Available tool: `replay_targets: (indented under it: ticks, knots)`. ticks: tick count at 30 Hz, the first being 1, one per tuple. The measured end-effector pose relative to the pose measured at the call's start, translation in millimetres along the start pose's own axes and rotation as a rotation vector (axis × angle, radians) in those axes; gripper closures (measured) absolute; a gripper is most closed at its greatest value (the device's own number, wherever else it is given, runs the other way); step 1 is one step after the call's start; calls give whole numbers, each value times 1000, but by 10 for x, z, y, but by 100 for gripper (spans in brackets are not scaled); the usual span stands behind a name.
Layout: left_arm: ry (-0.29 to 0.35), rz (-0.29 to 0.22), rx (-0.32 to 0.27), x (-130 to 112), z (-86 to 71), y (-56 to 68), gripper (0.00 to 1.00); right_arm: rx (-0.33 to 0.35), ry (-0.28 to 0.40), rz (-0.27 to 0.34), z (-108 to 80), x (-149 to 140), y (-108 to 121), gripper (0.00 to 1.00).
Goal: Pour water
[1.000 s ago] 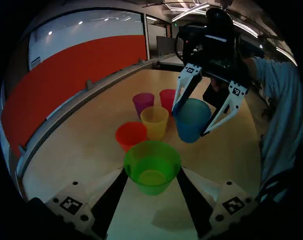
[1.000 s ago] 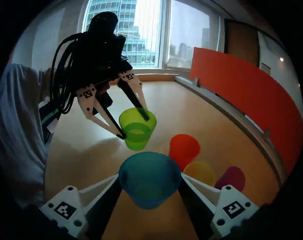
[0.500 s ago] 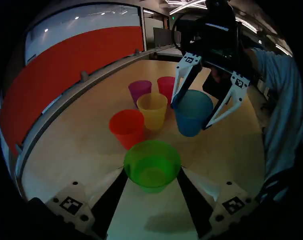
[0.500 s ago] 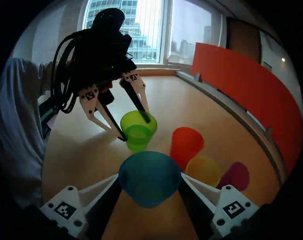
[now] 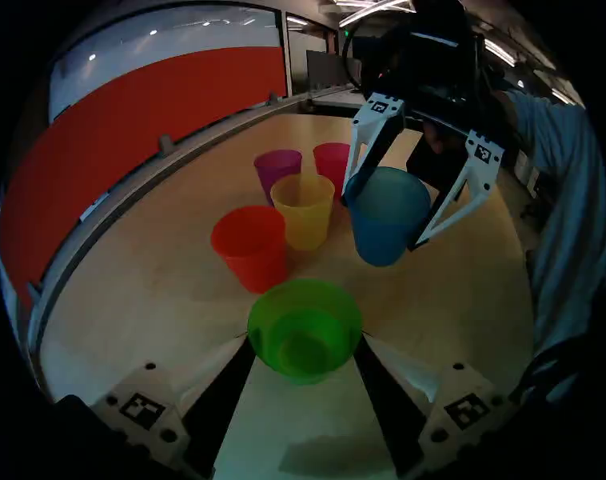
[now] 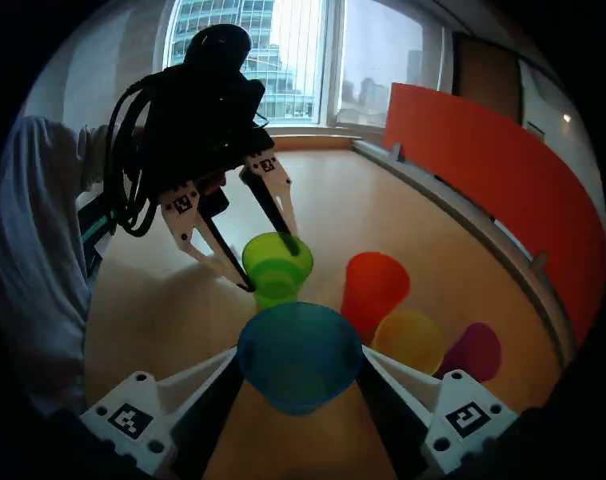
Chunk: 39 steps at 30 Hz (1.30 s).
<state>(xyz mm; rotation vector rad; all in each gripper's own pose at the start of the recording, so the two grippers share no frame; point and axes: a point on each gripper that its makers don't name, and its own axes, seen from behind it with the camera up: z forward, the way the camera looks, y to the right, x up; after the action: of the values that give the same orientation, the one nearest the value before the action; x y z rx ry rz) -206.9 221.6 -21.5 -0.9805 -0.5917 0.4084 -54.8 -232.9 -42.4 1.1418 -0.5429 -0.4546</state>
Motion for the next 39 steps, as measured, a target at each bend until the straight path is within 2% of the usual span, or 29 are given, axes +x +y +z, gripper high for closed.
replay_targets:
  ticks: [7, 14, 16, 18, 26, 39]
  knots:
    - [2, -14, -4, -53, -26, -4, 15, -4, 3, 2, -9, 0, -4, 8]
    - [3, -57, -9, -103, -42, -24, 13, -6, 4, 10, -8, -8, -7, 8]
    - [-2, -59, -7, -116, -46, -34, 3, -6, 5, 11, -6, -7, -11, 8]
    - [-8, -54, -1, -134, -54, -45, 0, -7, 6, 11, -2, -7, -16, 8]
    - [-35, -28, 17, -247, -114, -43, 0, -10, 1, 12, 85, -81, -35, 8]
    - [-10, -57, 54, -283, -301, -101, 0, -9, -1, 18, 235, -172, -95, 8]
